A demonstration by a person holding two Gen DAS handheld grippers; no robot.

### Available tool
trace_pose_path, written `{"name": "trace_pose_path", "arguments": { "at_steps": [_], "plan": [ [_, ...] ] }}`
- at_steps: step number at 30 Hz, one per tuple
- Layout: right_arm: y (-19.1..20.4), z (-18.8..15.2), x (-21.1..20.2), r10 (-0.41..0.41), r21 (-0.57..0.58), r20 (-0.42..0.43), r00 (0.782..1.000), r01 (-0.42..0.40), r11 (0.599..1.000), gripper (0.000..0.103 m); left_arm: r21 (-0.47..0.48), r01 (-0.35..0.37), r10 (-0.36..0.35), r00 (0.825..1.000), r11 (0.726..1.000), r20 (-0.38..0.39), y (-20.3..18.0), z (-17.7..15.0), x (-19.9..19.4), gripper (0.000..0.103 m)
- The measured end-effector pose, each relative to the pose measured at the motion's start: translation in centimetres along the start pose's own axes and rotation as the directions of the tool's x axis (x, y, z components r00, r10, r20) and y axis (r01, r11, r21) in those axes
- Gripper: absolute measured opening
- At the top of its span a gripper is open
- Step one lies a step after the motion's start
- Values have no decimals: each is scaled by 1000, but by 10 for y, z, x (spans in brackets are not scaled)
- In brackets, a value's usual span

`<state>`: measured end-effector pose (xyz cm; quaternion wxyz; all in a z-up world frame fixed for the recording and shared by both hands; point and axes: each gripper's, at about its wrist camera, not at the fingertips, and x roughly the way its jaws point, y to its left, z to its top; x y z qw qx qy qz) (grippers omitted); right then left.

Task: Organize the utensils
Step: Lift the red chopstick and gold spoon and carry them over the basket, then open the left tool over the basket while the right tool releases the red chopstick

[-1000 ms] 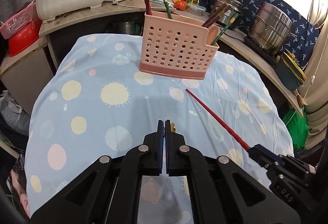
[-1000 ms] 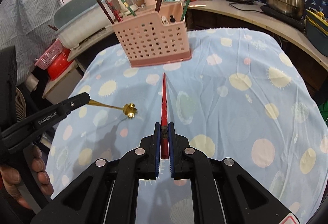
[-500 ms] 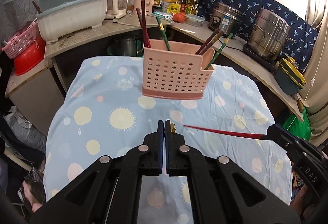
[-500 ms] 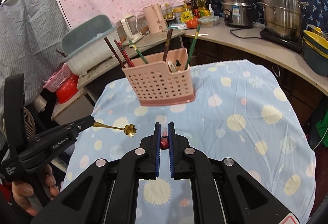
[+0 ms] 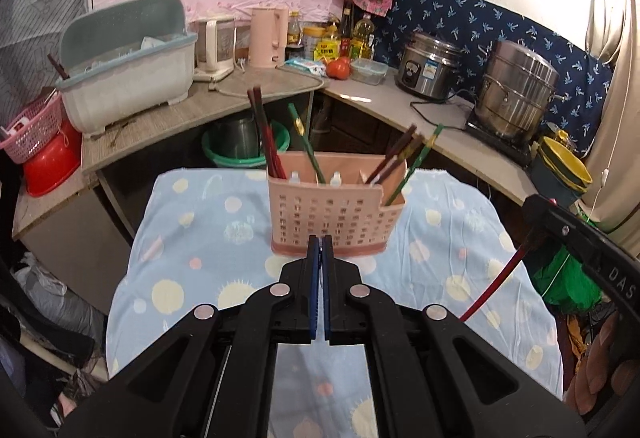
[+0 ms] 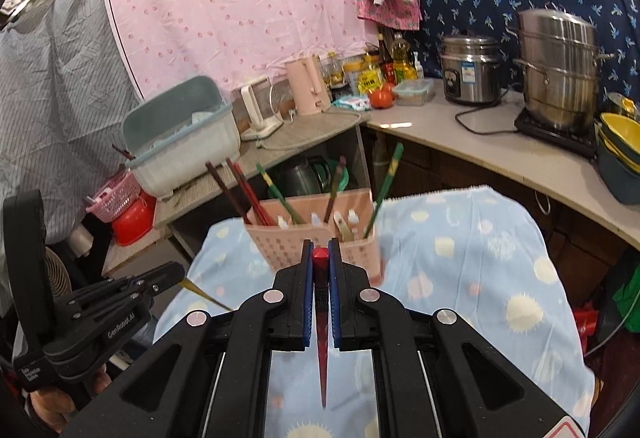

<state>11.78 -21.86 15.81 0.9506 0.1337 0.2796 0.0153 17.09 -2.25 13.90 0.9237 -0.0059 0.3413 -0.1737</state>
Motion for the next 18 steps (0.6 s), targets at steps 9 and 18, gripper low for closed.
{"name": "trace_pose_path", "arguments": {
  "at_steps": [9, 18],
  "plan": [
    [15, 88, 10, 38, 3, 139, 989, -39, 999, 7, 8, -48, 47, 995, 999, 91, 8, 67, 5, 1],
    [26, 148, 45, 40, 36, 224, 974, -49, 998, 7, 26, -95, 91, 987, 995, 133, 10, 115, 28, 1]
  ]
}}
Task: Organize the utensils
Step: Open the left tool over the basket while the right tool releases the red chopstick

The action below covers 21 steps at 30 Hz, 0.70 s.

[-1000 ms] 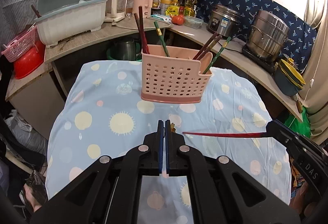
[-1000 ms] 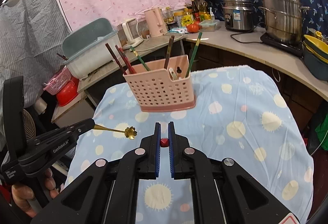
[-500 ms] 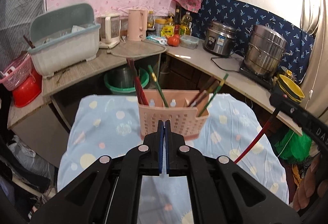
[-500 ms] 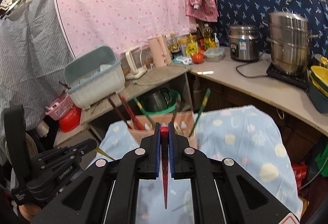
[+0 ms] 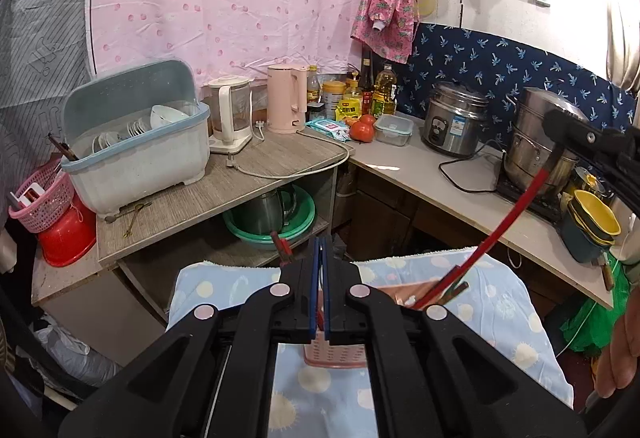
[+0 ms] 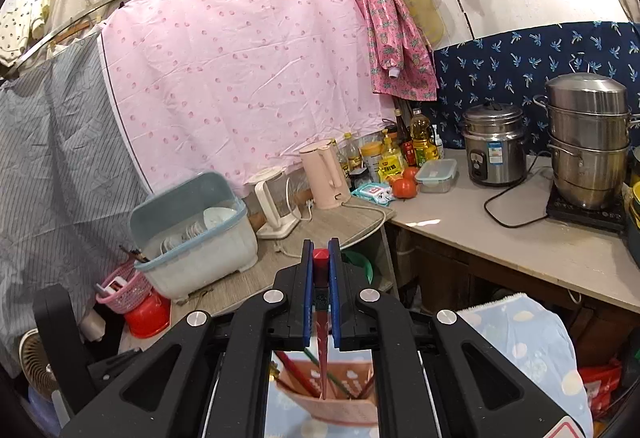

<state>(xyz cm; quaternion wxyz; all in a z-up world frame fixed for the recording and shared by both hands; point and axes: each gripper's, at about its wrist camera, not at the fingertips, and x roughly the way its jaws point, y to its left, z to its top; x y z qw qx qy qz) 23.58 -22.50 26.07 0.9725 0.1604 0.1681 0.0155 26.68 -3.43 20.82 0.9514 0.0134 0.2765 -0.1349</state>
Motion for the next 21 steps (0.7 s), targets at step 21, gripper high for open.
{"name": "trace_pose_path", "arguments": {
  "at_steps": [21],
  "plan": [
    [-24, -85, 75, -103, -47, -192, 976, 96, 994, 16, -56, -31, 22, 988, 998, -154, 16, -49, 79, 7]
  ]
}}
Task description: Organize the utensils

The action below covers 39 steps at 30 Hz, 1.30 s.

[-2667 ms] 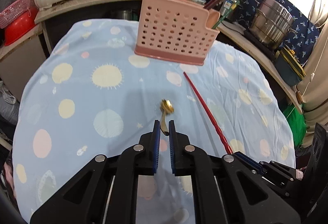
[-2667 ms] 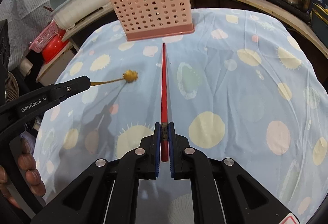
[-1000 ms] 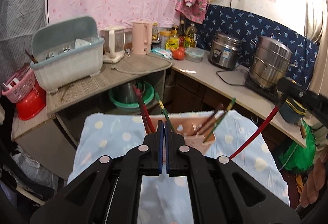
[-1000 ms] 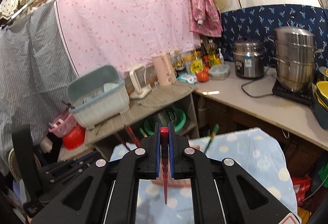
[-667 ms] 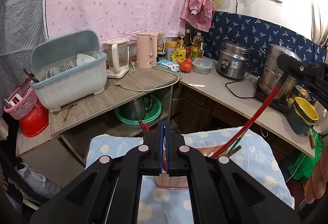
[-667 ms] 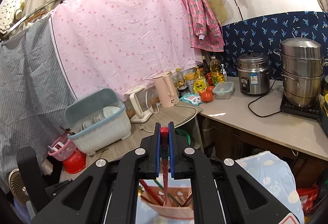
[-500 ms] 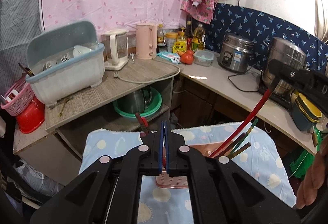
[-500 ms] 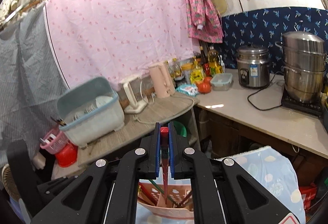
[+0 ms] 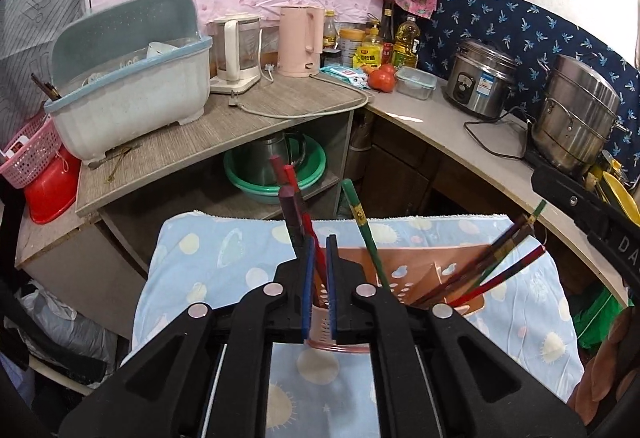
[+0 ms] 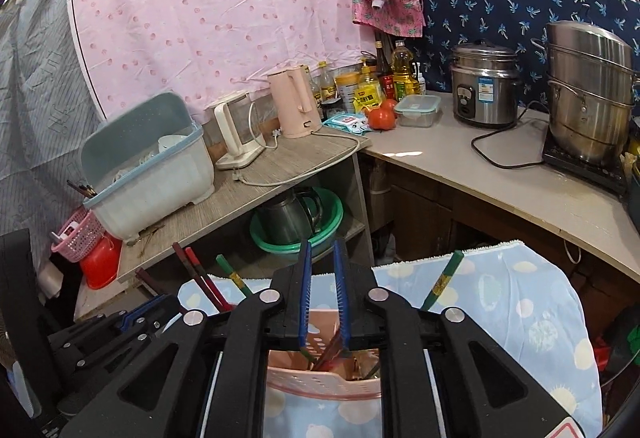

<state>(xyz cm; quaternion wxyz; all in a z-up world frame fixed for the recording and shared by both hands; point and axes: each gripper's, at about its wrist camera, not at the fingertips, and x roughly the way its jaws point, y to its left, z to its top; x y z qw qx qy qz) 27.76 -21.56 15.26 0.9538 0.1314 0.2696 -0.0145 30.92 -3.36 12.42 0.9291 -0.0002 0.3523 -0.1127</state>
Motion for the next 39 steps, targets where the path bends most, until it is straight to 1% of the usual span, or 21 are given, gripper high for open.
{"name": "trace_pose_path", "arguments": {
  "at_steps": [3, 11, 19, 25, 28, 30, 31, 34, 37, 39],
  "plan": [
    [-3, -4, -4, -2, 3, 3, 1000, 2, 1000, 17, 9, -10, 10, 1000, 1000, 2, -2, -4, 0, 12],
    [-2, -20, -18, 7, -13, -10, 1000, -8, 1000, 19, 17, -18, 18, 1000, 1000, 15, -6, -12, -11, 12],
    [4, -54, -33, -18, -70, -40, 999, 15, 997, 19, 34, -40, 39, 999, 999, 23, -15, -29, -28, 13],
    [1, -80, -44, -18, -66, -81, 997, 13, 998, 19, 36, -43, 42, 999, 998, 16, -18, -47, -40, 16],
    [0, -91, -51, -20, -57, -92, 996, 14, 998, 19, 38, -42, 42, 999, 998, 13, -18, -56, -47, 18],
    [-1, -97, -56, -21, -52, -102, 995, 16, 999, 19, 39, -47, 46, 999, 998, 14, -19, -62, -51, 22],
    [-1, -100, -58, -22, -51, -104, 994, 17, 999, 20, 38, -49, 49, 999, 998, 12, -19, -65, -53, 23],
    [-2, -110, -67, -31, -50, -107, 994, 26, 998, 27, 40, -50, 50, 999, 998, 8, -21, -74, -59, 24],
    [-1, -120, -74, -38, -58, -113, 993, 31, 998, 28, 44, -51, 50, 999, 998, 6, -24, -82, -65, 25],
    [0, -126, -79, -44, -63, -116, 992, 37, 997, 28, 41, -51, 51, 999, 998, 3, -25, -87, -69, 28]
  ]
}}
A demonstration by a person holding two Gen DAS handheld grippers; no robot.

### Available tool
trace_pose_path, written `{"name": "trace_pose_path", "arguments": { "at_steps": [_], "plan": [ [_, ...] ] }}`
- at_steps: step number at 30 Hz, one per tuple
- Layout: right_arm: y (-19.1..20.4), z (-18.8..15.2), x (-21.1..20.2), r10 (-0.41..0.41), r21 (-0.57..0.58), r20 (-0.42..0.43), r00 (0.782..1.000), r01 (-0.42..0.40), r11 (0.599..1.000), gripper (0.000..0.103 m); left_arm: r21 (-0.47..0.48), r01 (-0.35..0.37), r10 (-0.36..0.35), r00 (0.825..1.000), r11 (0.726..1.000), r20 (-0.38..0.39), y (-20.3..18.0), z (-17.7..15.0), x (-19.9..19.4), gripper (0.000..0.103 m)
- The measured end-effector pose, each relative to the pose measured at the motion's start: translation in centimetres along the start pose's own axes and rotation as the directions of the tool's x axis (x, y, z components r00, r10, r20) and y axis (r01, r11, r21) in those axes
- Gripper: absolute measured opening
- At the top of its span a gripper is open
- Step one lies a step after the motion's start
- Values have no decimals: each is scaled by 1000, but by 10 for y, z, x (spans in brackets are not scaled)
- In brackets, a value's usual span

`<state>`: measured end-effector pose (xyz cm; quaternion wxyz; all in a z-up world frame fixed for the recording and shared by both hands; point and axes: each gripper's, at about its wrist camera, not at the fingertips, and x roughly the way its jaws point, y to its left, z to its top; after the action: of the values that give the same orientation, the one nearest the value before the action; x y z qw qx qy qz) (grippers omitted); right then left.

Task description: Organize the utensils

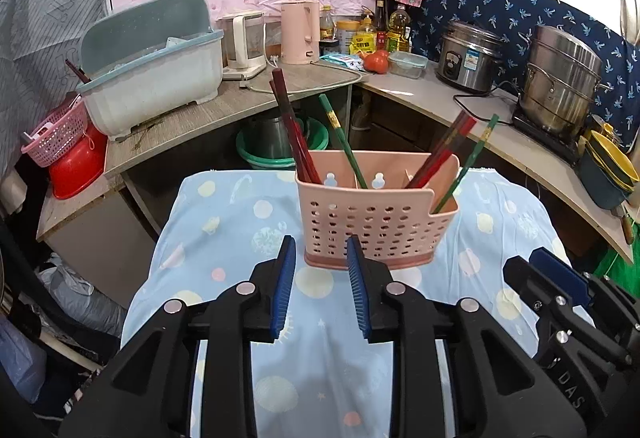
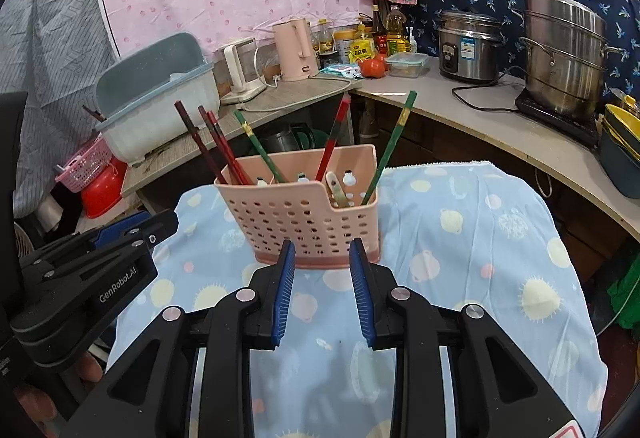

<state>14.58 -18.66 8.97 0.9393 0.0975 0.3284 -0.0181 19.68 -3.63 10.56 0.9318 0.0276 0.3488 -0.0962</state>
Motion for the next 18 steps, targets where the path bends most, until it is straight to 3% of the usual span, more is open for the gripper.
{"name": "trace_pose_path", "arguments": {
  "at_steps": [13, 18],
  "plan": [
    [-1, -29, -17, -26, 5, -31, 999, 26, 1000, 39, 3, -13, 13, 999, 1000, -30, -5, -32, -10, 36],
    [1, -35, -22, -51, -4, -27, 998, 50, 999, 47, 10, -26, 26, 999, 1000, -32, -7, -40, -12, 48]
  ]
}}
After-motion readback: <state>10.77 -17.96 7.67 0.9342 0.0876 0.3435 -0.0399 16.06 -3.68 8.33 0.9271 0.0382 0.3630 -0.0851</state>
